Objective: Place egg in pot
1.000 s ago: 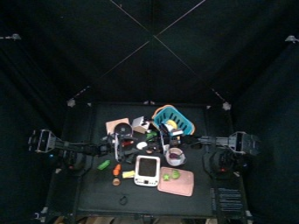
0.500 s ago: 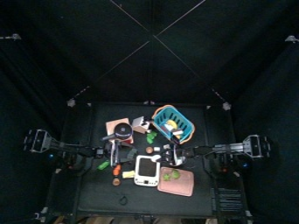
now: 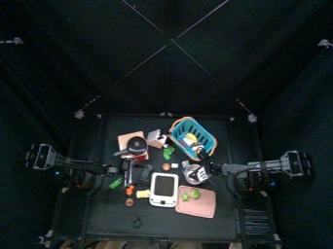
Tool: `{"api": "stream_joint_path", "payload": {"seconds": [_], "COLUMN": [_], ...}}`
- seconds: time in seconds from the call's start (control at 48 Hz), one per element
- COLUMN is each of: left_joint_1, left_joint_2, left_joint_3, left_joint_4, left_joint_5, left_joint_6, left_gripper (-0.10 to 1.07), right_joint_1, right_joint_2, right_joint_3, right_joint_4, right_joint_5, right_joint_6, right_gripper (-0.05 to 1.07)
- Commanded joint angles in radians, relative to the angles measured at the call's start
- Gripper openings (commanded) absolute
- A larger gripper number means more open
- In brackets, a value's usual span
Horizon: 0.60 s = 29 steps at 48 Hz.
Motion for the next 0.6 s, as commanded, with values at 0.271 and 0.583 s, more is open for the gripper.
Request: {"api": "stream_joint_path", "payload": {"seconds": [0.271,0.583], "left_joint_1": [-0.094,-0.094], "left_joint_2": [0.049,0.074], "left_joint_3": [-0.014,-0.028], "left_joint_4": [-0.006,-0.006], "left_joint_5": [-0.003,-0.003], "left_joint_6": [0.002,0.005], "left_gripper": [1.02,1.02], "right_joint_1": [0.008,0.038], "right_joint_2": [0.023,0.023], "right_joint_3": [-0.011,-0.031], "right_joint_4": [-0.026,-0.026], "right_joint_5": [0.017,0.1], "right_joint_6": [0.0,0.0], "right_gripper": [0.88,1.02]}}
